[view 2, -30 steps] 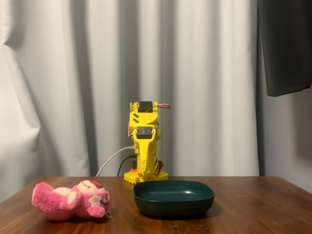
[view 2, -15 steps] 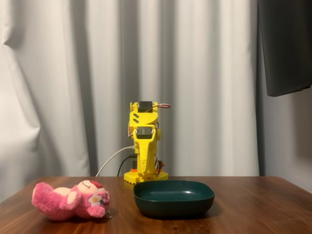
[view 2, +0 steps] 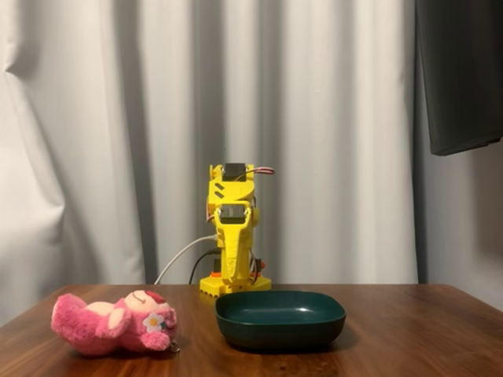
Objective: Grasp a strawberry bear and put it in the bin.
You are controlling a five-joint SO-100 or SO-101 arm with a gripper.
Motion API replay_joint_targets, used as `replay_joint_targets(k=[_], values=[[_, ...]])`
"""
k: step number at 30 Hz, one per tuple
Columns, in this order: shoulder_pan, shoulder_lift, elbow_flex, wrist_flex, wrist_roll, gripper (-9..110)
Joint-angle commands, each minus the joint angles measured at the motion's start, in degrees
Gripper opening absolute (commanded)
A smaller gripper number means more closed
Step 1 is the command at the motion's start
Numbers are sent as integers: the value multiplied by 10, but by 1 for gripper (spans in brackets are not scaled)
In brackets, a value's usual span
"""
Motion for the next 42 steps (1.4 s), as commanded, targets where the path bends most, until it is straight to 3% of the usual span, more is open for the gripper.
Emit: replay_joint_targets(k=[1, 42], values=[[7, 11, -11, 3, -3, 0], [14, 11, -11, 3, -3, 0]])
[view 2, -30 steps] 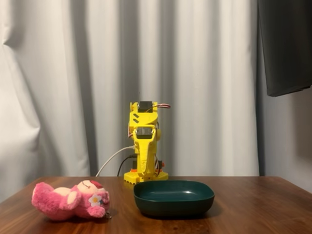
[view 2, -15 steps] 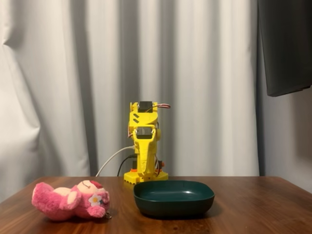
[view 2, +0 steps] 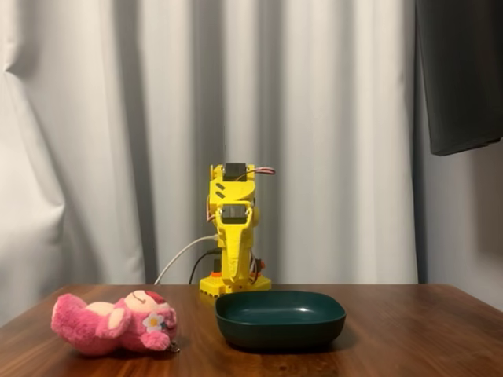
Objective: Grasp a strawberry bear and put it in the bin.
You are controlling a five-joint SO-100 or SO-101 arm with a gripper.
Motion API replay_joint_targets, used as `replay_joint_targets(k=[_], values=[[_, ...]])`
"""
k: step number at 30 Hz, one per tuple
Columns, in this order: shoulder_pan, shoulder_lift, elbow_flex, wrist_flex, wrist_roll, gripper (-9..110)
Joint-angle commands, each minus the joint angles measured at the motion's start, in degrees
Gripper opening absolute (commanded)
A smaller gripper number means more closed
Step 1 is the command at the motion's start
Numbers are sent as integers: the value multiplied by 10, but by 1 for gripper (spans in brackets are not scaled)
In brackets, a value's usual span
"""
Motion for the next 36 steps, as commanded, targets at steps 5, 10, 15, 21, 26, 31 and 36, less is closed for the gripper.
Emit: replay_joint_targets(k=[5, 10, 15, 21, 26, 31, 36], values=[[-8, 11, -11, 2, -7, 5], [-4, 7, -22, -11, -17, 1], [-4, -139, -117, -54, -17, 2], [-21, -456, -379, -59, -8, 0], [-38, -672, -597, -9, -8, 0], [-93, -808, -744, 16, -16, 0], [-159, -906, -830, 14, -18, 4]])
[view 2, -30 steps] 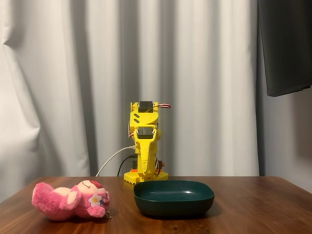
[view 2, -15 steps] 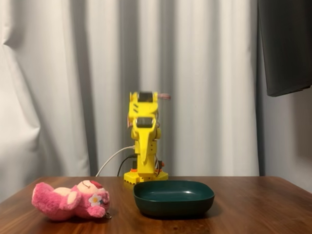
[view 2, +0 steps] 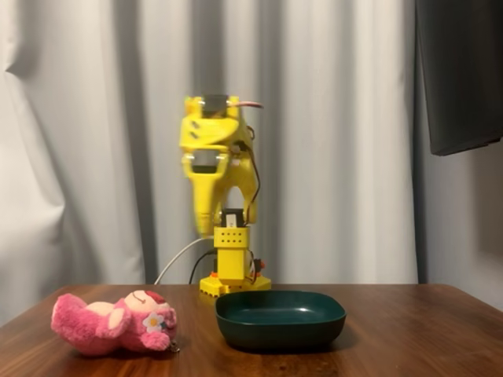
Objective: Grasp a strawberry bear and put it in the bin.
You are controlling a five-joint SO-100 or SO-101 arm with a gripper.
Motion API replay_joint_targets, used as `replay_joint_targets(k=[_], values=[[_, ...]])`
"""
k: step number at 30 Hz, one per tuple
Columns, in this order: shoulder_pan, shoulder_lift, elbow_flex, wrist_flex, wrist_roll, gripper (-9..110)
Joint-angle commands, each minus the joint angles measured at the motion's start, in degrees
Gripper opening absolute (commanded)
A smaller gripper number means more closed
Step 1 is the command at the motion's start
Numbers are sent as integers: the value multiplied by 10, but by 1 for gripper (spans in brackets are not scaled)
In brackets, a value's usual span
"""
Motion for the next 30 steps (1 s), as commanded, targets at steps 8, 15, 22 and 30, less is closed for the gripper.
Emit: replay_joint_targets(k=[8, 15, 22, 30], values=[[-100, -175, -156, -8, -6, 29], [-107, -232, -194, -10, -6, 30], [-112, -279, -202, -26, -6, 32], [-127, -353, -251, -26, -6, 39]])
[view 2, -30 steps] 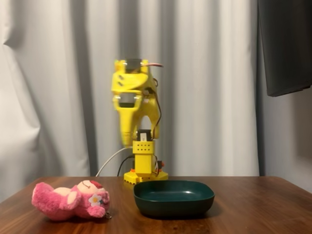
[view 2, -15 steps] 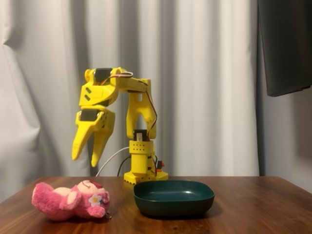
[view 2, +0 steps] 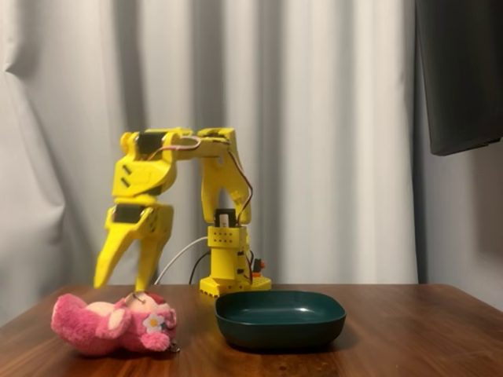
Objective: Grasp a strawberry bear and put it in the bin.
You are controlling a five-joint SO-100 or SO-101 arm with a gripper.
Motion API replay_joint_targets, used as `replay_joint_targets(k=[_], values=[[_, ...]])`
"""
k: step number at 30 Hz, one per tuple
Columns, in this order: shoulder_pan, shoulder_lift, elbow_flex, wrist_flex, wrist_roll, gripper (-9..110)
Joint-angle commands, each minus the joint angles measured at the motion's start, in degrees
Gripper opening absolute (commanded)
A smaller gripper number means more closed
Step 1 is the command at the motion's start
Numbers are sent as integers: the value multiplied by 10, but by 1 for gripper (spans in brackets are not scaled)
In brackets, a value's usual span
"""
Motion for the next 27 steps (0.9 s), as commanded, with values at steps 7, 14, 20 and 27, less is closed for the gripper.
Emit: replay_joint_targets(k=[7, 14, 20, 27], values=[[-4, -10, -40, 4, -7, 45], [4, -21, -2, 4, -7, 57], [12, -45, 14, -2, -5, 57], [18, -45, 31, -15, 0, 57]])
